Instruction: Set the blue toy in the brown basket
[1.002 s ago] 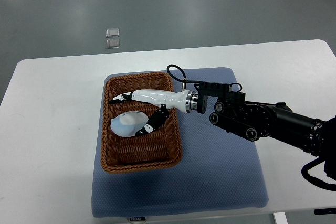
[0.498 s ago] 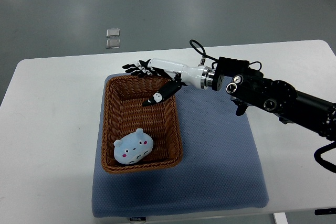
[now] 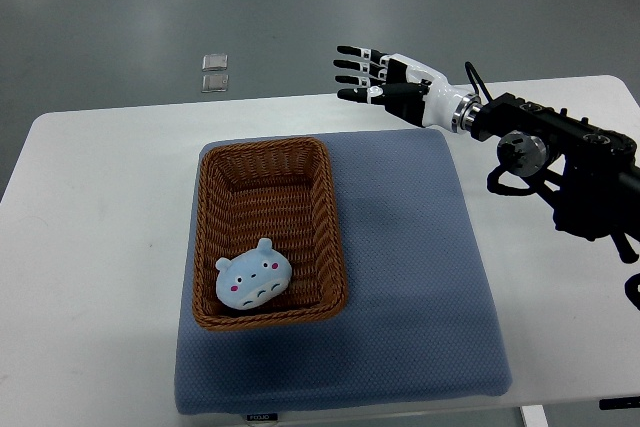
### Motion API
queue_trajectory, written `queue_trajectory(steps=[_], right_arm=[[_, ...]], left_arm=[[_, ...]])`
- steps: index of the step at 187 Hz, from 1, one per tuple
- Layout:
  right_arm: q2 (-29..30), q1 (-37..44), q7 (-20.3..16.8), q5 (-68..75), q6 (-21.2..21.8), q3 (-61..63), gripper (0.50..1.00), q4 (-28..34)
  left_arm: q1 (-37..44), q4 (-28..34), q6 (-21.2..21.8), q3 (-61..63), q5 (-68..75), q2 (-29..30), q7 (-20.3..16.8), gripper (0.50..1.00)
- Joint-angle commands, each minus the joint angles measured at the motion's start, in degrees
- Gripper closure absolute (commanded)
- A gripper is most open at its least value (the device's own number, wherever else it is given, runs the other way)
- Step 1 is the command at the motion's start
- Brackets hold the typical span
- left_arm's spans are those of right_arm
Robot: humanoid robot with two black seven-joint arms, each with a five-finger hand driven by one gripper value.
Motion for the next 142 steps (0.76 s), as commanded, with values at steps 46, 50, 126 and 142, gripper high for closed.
queue_trajectory(steps=[46,50,126,142], right_arm=[[-0.02,-2.87,-0.76,7.13,-0.33,1.33,0.589,-2.41],[-0.11,-2.87,-0.59,7.13,-0.51,1.33,0.589,-2.50],[0.06,-2.87,-0.50,7.05,-0.25,1.77,0.587,-2.59],[-0.11,-2.87,-0.41,6.96,-0.25,1.77,0.587,-2.68]], left_arm=[[-0.01,0.00,0.00,0.00,0.00,0.00,0.00,0.500],[-0.01,0.00,0.00,0.00,0.00,0.00,0.00,0.500],[-0.01,0.00,0.00,0.00,0.00,0.00,0.00,0.500],[-0.01,0.00,0.00,0.00,0.00,0.00,0.00,0.500]])
